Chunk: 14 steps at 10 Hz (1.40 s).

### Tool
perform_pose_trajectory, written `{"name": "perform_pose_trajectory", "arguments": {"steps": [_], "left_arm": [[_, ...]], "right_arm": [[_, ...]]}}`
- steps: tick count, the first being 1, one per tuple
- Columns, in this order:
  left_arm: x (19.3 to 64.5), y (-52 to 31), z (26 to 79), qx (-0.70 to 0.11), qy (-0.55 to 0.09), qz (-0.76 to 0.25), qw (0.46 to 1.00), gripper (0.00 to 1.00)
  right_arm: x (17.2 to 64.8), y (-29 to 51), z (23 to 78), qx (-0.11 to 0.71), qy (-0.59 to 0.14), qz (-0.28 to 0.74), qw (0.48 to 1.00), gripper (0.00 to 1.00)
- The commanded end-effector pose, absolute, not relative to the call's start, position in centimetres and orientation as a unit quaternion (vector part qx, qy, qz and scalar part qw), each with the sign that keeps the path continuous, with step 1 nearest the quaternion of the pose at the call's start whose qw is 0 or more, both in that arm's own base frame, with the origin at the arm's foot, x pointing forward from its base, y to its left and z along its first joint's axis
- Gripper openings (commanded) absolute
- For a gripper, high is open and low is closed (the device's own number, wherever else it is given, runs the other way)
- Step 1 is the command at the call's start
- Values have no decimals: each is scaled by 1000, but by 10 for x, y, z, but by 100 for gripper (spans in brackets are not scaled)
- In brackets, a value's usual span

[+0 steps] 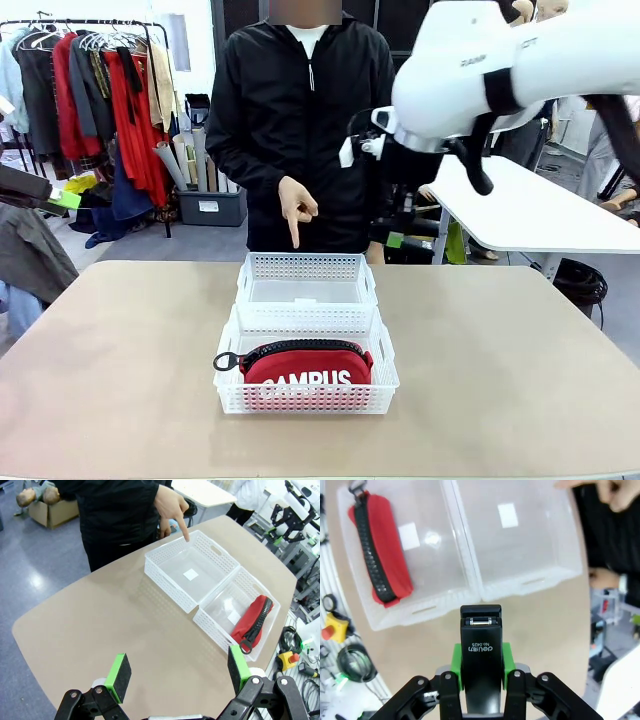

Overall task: Distribute items into two baskets.
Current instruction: Place the picked Stapler into the Organizing basket as instructed by the person.

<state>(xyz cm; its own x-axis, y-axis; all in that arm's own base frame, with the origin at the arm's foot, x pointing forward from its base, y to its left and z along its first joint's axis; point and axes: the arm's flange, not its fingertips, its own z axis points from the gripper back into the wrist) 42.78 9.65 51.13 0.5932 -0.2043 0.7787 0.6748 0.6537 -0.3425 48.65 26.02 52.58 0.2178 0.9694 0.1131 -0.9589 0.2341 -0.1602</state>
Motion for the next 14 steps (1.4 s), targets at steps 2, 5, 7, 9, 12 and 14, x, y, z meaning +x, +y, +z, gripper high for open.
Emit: {"name": "perform_pose_trajectory", "arguments": {"steps": [2, 5, 7, 9, 12, 14], "left_arm": [[427, 97, 512, -323, -368, -266, 831, 100], [427, 97, 512, -323, -368, -266, 831, 100], [427, 97, 512, -323, -368, -266, 831, 100], [427, 97, 512, -323, -368, -266, 831, 100], [427, 97, 512, -323, -368, -266, 831, 100], [427, 97, 512, -323, -368, -266, 831, 100]], "right_arm": [[502, 306, 527, -61, -102, 642, 757, 0], [512, 352, 509, -88, -98, 666, 734, 0], [523, 372, 489, -90, -87, 675, 727, 0], [535, 392, 463, -91, -72, 693, 712, 0], [563, 412, 431, -52, -41, 719, 692, 0], [581, 420, 416, -41, -26, 728, 683, 0]]}}
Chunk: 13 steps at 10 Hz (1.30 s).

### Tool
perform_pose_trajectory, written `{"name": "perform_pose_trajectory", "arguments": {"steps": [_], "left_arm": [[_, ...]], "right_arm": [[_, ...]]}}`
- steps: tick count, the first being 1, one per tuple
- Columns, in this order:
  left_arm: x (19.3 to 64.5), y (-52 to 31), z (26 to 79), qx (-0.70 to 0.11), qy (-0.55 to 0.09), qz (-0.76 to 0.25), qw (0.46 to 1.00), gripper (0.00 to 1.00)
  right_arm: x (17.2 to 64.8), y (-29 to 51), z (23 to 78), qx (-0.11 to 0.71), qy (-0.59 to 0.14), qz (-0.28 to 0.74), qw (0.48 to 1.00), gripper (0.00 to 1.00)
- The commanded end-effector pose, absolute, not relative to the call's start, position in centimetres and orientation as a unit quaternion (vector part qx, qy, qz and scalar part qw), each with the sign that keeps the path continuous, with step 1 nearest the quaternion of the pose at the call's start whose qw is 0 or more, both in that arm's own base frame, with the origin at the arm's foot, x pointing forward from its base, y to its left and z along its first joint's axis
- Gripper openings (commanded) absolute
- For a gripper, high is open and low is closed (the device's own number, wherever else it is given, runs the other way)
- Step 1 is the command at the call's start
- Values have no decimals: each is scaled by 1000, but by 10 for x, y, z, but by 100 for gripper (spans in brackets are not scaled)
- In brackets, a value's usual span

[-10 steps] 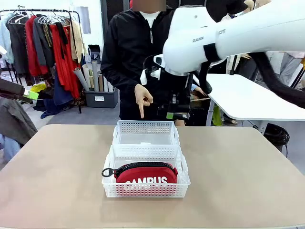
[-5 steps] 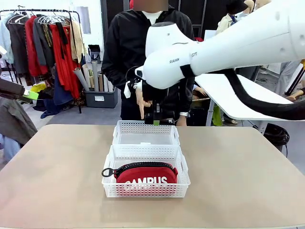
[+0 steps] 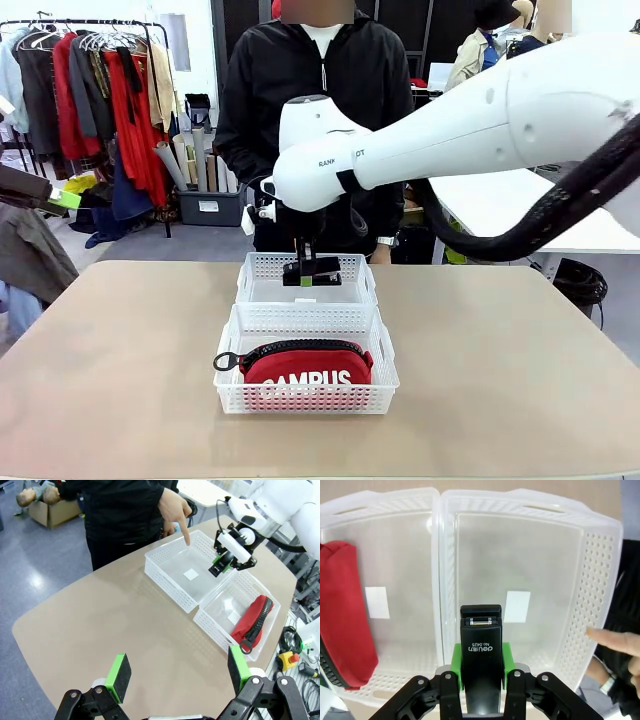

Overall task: Distribute items into two baskets.
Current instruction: Place the picked Stapler into the Organizing basket as instructed by the person.

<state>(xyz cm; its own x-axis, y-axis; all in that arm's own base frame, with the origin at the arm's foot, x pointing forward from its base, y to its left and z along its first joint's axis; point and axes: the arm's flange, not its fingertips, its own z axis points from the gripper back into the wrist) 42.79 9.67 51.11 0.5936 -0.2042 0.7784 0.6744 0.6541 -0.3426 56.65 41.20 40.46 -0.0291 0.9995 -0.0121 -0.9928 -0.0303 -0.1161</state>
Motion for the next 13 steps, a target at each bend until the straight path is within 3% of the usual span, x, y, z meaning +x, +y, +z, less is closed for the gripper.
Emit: {"name": "perform_pose_trajectory", "arguments": {"steps": [1, 9, 13], "left_arm": [[427, 97, 512, -323, -368, -266, 831, 100], [427, 97, 512, -323, -368, -266, 831, 100], [427, 97, 512, -323, -368, -266, 831, 100]], "right_arm": [[592, 422, 409, -24, -20, 735, 677, 0], [634, 434, 376, 3, 31, 730, 682, 0], [620, 421, 361, -2, 31, 725, 688, 0]]}}
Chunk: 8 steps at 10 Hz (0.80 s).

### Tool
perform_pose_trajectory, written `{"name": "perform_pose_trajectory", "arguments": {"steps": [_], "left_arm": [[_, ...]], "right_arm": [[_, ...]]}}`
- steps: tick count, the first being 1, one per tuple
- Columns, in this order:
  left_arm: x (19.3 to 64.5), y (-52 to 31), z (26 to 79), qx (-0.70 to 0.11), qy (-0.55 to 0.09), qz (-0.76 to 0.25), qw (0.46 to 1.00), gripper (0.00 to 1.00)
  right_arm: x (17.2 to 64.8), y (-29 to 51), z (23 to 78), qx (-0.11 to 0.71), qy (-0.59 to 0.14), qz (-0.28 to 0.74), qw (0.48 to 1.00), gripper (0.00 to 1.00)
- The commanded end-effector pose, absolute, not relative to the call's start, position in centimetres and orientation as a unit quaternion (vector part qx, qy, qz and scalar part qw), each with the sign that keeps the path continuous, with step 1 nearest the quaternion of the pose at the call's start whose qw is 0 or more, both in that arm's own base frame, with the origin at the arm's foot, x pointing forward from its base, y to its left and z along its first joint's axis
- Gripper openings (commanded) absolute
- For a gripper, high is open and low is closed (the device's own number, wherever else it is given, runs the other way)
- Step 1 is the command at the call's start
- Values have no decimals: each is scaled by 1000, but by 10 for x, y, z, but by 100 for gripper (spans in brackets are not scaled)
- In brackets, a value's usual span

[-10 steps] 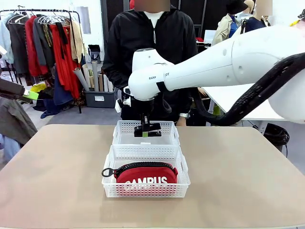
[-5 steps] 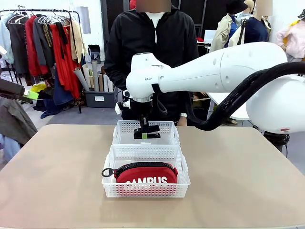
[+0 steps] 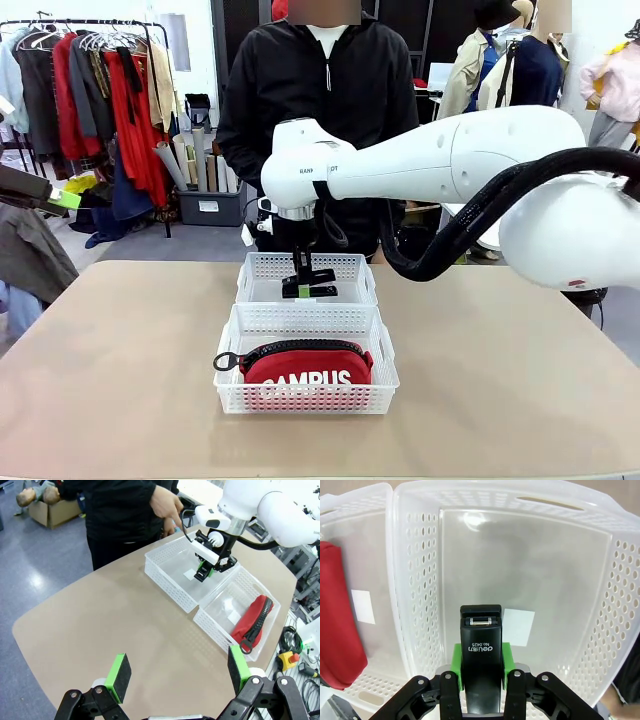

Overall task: Distribute items into two baskets.
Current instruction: Place the picked Stapler into the Organizing basket as instructed by the person.

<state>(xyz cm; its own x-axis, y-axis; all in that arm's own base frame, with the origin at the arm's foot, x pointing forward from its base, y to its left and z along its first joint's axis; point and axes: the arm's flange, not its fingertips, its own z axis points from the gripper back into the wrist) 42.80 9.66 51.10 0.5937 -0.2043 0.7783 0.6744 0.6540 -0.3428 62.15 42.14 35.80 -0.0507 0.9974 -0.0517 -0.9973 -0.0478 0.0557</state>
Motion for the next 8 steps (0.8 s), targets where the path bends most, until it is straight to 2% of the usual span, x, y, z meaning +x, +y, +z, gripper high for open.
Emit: {"name": "perform_pose_trajectory", "arguments": {"steps": [1, 4, 5, 8], "left_arm": [[427, 97, 512, -323, -368, -266, 831, 100], [427, 97, 512, -323, -368, -266, 831, 100], [427, 97, 512, -323, -368, -266, 831, 100], [427, 97, 512, -323, -368, -266, 831, 100]], "right_arm": [[620, 421, 361, -2, 31, 725, 688, 0], [622, 422, 358, 0, 37, 724, 689, 0], [632, 411, 360, 37, 31, 726, 685, 0], [643, 415, 349, 37, 18, 715, 698, 0]]}}
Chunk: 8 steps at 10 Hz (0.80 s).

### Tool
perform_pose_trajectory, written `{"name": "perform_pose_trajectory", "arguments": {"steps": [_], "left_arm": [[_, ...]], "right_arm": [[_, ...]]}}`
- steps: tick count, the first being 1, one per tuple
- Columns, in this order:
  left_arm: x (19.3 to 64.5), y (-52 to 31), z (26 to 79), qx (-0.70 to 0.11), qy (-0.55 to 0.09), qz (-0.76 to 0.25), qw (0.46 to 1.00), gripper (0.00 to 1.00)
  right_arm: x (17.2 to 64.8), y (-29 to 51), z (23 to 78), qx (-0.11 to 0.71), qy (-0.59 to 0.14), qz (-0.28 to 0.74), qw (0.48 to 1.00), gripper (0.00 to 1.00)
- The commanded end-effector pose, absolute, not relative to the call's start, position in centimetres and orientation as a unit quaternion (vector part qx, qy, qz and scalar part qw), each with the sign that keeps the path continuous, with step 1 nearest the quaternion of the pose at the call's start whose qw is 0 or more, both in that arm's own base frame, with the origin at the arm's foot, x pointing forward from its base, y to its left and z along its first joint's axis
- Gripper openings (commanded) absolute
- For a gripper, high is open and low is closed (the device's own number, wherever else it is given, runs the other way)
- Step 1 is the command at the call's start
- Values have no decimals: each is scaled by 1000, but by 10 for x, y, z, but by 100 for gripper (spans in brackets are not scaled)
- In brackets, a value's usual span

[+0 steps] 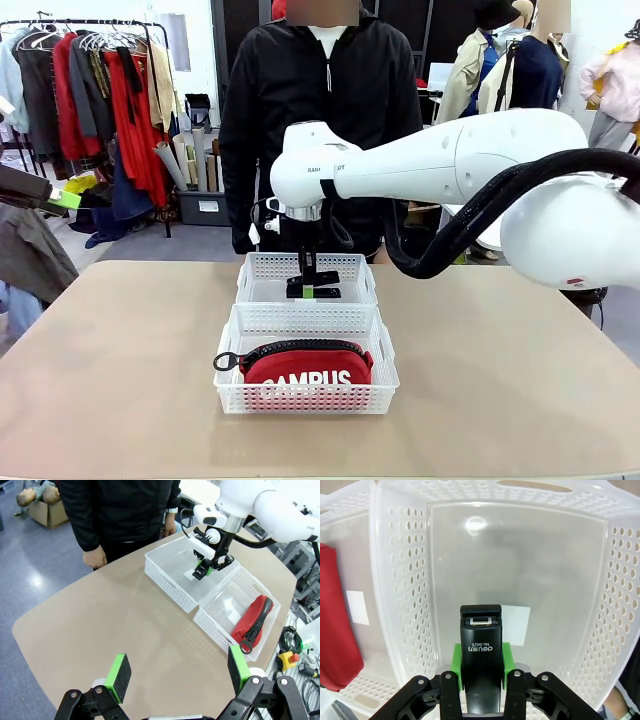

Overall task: Distribute items into two baskets.
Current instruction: Place the picked Stapler into the Organizing basket as instructed by the person.

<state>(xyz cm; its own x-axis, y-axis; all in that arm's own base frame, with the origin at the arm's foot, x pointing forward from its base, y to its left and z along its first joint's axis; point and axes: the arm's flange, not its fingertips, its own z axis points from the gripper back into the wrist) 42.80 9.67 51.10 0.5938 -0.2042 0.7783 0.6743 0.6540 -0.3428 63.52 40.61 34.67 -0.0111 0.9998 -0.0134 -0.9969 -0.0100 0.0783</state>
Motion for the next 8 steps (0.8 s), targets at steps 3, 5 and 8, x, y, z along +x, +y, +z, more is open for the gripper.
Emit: {"name": "perform_pose_trajectory", "arguments": {"steps": [3, 5, 8], "left_arm": [[427, 97, 512, -323, -368, -266, 831, 100], [427, 97, 512, -323, -368, -266, 831, 100], [427, 97, 512, -323, -368, -266, 831, 100]], "right_arm": [[647, 416, 343, 38, 8, 709, 704, 5], [648, 415, 343, 39, 6, 705, 708, 42], [649, 411, 344, 41, 5, 702, 711, 100]]}}
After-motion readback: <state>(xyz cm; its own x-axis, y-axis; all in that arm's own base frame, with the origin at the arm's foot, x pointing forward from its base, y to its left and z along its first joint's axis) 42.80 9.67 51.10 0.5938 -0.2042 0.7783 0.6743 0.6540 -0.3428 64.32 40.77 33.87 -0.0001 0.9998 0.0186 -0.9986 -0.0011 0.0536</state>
